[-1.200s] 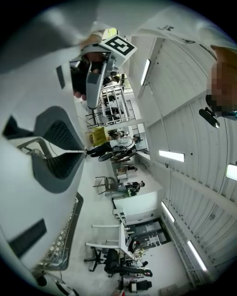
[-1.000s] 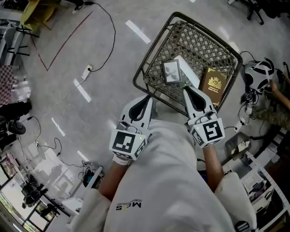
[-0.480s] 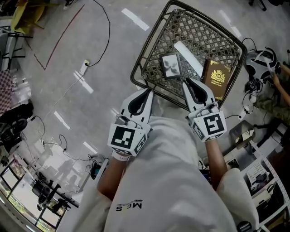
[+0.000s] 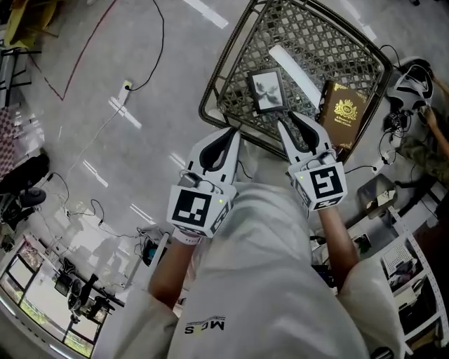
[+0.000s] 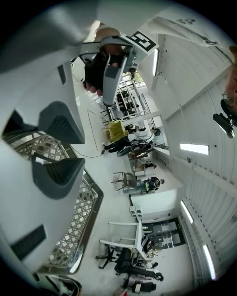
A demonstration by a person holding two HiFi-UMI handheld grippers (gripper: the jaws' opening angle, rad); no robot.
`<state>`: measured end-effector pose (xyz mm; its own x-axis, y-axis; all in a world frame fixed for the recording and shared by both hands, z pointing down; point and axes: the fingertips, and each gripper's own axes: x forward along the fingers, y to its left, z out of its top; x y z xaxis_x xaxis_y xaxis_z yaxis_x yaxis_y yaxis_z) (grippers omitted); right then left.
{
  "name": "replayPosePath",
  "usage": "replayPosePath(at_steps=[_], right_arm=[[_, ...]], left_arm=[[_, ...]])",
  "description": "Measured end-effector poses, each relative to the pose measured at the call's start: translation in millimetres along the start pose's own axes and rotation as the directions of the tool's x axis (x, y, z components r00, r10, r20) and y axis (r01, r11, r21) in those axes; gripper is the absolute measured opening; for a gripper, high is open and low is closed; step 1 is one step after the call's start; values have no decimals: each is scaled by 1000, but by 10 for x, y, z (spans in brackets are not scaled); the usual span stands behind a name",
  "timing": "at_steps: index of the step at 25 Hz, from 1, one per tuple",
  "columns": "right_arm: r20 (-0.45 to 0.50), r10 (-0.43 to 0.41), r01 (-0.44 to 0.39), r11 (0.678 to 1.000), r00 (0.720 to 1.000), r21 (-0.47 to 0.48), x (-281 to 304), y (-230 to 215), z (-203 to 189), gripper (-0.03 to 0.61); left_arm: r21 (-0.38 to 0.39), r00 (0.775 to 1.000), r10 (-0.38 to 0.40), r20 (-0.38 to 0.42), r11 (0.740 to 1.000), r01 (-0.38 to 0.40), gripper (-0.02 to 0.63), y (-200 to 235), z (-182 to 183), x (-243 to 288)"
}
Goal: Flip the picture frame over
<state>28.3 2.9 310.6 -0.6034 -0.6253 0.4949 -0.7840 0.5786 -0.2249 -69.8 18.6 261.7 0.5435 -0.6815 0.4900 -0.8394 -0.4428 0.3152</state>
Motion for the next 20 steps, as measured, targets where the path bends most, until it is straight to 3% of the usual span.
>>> replayPosePath(at_steps=[20], right_arm=[[-90,-60,68,994,994,82,787,-187,-590,114]], left_arm=[[-60,996,24,-90,998,-29,25,596,-698,466]])
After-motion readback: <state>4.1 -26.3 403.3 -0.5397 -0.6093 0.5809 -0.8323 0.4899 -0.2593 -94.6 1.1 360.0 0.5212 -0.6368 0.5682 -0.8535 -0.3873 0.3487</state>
